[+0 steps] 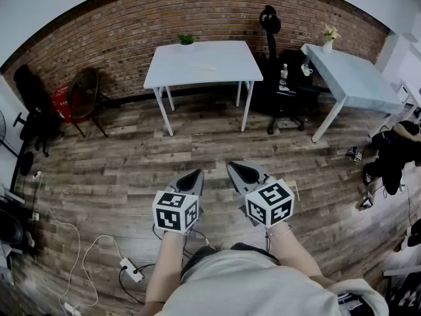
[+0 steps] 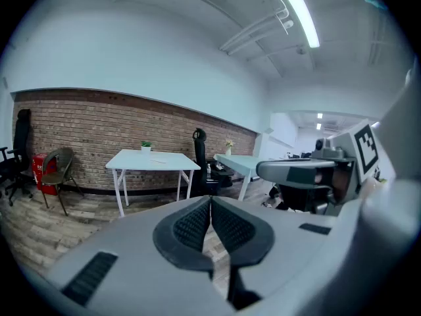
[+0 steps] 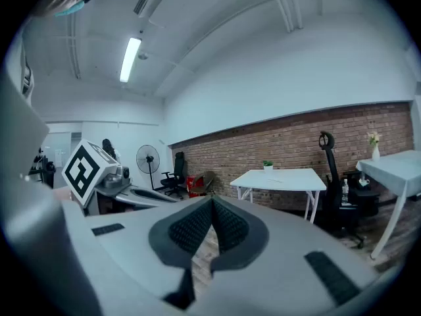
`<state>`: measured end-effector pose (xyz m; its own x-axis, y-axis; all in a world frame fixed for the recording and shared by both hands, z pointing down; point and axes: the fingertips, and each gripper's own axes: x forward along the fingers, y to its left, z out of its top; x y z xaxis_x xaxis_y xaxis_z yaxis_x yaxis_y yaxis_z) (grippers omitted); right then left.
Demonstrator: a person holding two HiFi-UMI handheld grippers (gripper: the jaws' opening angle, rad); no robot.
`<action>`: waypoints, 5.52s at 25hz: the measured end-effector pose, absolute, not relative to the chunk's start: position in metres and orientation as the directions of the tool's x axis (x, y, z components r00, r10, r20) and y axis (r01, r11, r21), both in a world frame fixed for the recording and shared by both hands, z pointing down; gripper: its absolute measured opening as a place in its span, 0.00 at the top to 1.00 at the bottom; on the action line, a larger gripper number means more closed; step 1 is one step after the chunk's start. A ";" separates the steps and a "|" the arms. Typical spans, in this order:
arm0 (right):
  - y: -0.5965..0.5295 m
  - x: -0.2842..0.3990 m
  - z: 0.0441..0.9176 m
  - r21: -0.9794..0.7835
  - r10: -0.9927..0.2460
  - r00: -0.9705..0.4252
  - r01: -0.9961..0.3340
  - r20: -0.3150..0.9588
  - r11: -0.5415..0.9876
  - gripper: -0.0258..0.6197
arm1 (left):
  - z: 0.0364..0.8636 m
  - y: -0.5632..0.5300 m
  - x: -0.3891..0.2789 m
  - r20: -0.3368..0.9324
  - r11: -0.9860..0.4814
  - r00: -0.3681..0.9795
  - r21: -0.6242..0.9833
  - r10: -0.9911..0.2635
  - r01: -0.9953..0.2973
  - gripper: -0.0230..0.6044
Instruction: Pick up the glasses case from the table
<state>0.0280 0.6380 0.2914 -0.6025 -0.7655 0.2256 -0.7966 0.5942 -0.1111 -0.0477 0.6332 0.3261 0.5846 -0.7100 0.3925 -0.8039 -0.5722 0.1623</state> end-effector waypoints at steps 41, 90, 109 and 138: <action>0.548 0.073 0.341 -0.219 -0.781 -0.591 -0.804 0.202 0.552 0.96 | 0.380 0.547 0.006 0.414 -0.584 0.633 0.257 -0.654 -0.770 0.95; -0.097 0.041 0.359 -0.240 -0.729 -0.630 -0.776 0.267 0.583 0.96 | 0.394 -0.081 -0.050 0.411 -0.510 0.616 0.347 -0.671 -0.787 0.95; -0.247 0.053 0.371 -0.291 -0.601 -0.751 -0.660 0.274 0.693 0.96 | 0.408 -0.228 -0.037 0.451 -0.401 0.532 0.359 -0.717 -0.843 0.95; -0.244 0.033 0.369 -0.248 -0.595 -0.722 -0.686 0.355 0.684 0.96 | 0.403 -0.232 -0.052 0.451 -0.470 0.609 0.390 -0.653 -0.792 0.95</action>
<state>0.0325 -0.2442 0.3690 -0.7215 -0.5947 0.3546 -0.6858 0.6844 -0.2475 -0.0521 -0.2322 0.4026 0.6091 -0.6526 0.4506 -0.7919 -0.4698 0.3901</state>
